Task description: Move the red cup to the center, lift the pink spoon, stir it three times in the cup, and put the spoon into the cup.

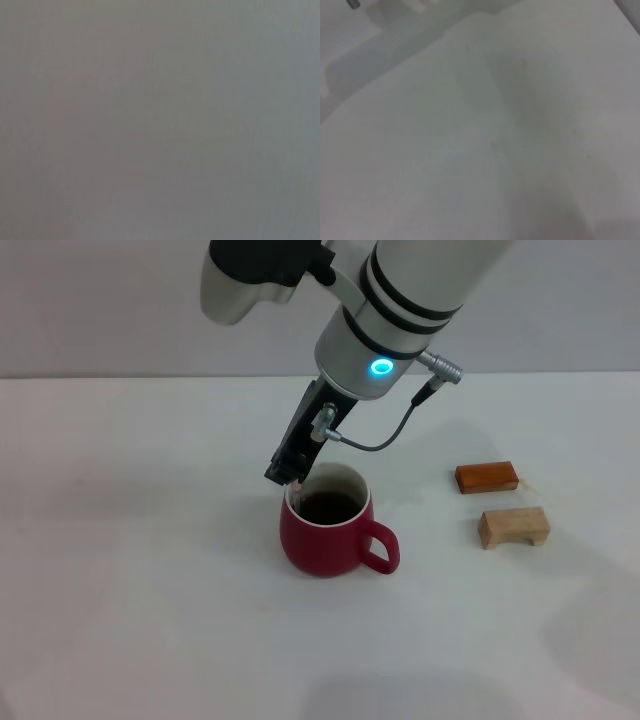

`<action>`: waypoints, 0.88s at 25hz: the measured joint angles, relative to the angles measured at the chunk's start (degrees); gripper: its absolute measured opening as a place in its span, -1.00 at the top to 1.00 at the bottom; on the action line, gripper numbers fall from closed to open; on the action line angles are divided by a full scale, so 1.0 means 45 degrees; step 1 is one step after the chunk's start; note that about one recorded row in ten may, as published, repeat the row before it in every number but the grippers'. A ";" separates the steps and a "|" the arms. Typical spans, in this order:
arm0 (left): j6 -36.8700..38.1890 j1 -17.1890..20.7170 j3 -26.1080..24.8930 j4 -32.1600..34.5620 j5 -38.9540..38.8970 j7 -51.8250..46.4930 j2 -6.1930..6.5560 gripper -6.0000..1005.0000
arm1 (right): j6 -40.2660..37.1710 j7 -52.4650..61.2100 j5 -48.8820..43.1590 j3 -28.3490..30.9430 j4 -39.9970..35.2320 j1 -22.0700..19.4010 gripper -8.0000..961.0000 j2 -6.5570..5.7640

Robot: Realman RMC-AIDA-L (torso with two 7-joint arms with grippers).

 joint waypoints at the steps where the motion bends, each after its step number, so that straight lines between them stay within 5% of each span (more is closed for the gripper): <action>1: 0.0000 0.0000 0.0000 0.0000 0.0000 0.0000 0.0000 -0.68 | -0.0010 0.0035 0.0006 -0.0059 0.0000 0.0000 0.71 0.0004; 6: 0.0005 -0.0004 0.0001 -0.0040 0.0010 0.0000 0.0011 -0.68 | -0.0176 0.0159 0.0034 -0.0164 0.0028 -0.0011 0.71 0.0010; 11: -0.0004 -0.0003 0.0000 -0.0079 0.0048 0.0000 0.0019 -0.68 | -0.0713 0.0158 0.0030 -0.0170 0.0217 -0.0192 0.43 0.0011; 16: -0.0036 -0.0018 -0.0001 -0.0073 0.0035 0.0000 0.0020 -0.68 | -0.2834 0.0063 -0.0030 -0.0669 0.1232 -0.0958 0.44 -0.0027; 22: -0.0042 -0.0006 0.0001 -0.0033 0.0008 0.0000 0.0019 -0.68 | -0.7304 0.0040 -0.0344 -0.2510 0.3268 -0.3241 0.44 -0.0045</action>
